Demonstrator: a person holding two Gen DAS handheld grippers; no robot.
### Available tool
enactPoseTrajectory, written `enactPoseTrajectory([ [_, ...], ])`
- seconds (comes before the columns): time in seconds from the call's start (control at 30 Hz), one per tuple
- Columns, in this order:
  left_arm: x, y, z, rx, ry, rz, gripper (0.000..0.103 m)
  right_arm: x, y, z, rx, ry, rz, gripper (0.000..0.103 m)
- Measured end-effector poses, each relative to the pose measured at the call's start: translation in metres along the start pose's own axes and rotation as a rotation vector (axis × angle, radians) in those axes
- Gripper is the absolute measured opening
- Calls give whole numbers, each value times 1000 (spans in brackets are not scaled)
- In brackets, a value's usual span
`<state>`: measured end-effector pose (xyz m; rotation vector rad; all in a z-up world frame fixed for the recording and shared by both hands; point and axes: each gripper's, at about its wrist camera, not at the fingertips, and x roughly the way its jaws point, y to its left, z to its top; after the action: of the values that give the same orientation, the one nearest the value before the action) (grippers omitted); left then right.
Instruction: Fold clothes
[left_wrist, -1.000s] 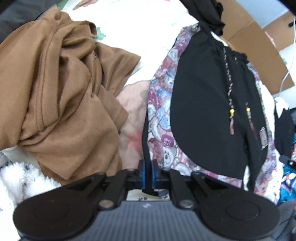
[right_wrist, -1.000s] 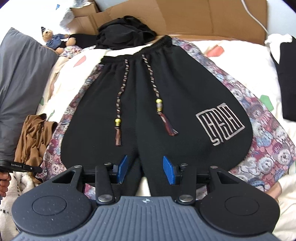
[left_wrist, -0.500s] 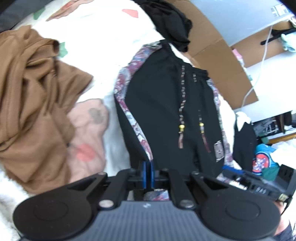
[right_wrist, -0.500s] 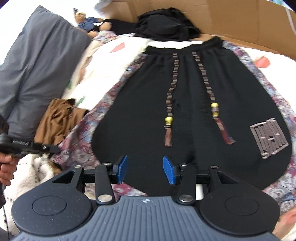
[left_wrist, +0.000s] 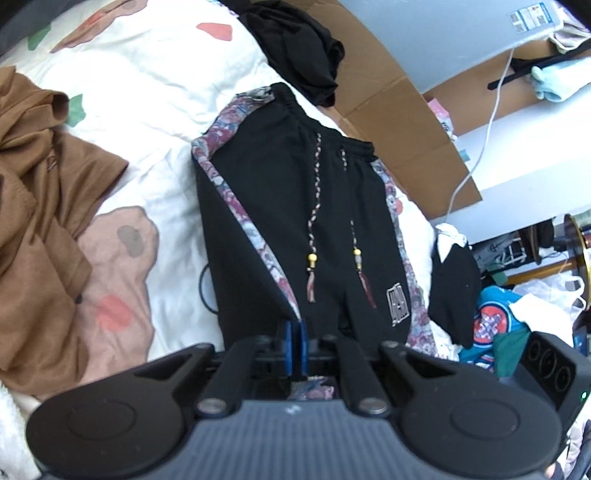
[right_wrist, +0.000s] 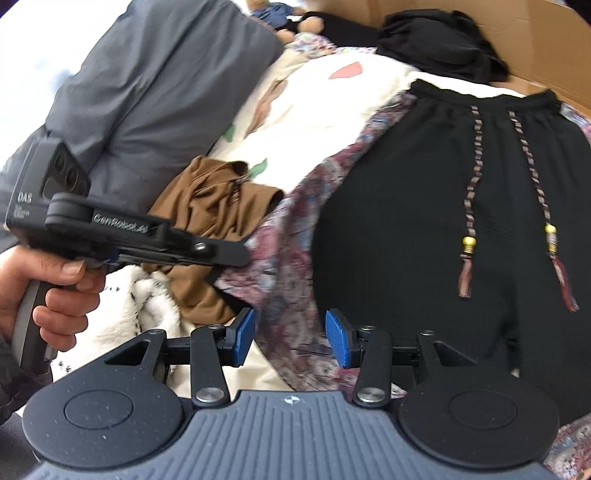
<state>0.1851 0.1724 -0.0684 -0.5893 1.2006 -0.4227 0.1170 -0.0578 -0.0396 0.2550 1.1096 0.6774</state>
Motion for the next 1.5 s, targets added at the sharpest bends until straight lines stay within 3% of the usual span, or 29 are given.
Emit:
enactPoseTrajectory([
  [0.33,3,-12,-2,8,6,-53,5,21,22,4,-29,23,-13,48],
  [0.6,6,-25,-2,23,11,-77,5,29,25,7,-44,-8,-25,46],
  [0.67,7,-26,-2,25,13,-80,5,29,24,7,-53,-22,-28,41],
  [0.73,8,-27,-2,25,15,-79,5,30,23,8,-62,-32,-36,23],
  [0.83,10,-29,-2,23,14,-81,5,31,21,9,-78,-35,-34,10],
  [0.93,11,-33,-1,22,5,-81,7,29,21,10,-107,-47,-34,6],
  [1.0,11,-40,0,53,-5,-69,17,26,18,10,-105,-62,-33,5],
  [1.1,10,-55,0,110,-28,-46,52,20,10,10,-98,-76,-30,5],
  [1.13,10,-60,0,122,-35,-40,56,19,10,10,-97,-77,-30,5],
  [1.5,19,-77,1,88,-63,37,64,-13,-33,11,-20,-131,-40,5],
])
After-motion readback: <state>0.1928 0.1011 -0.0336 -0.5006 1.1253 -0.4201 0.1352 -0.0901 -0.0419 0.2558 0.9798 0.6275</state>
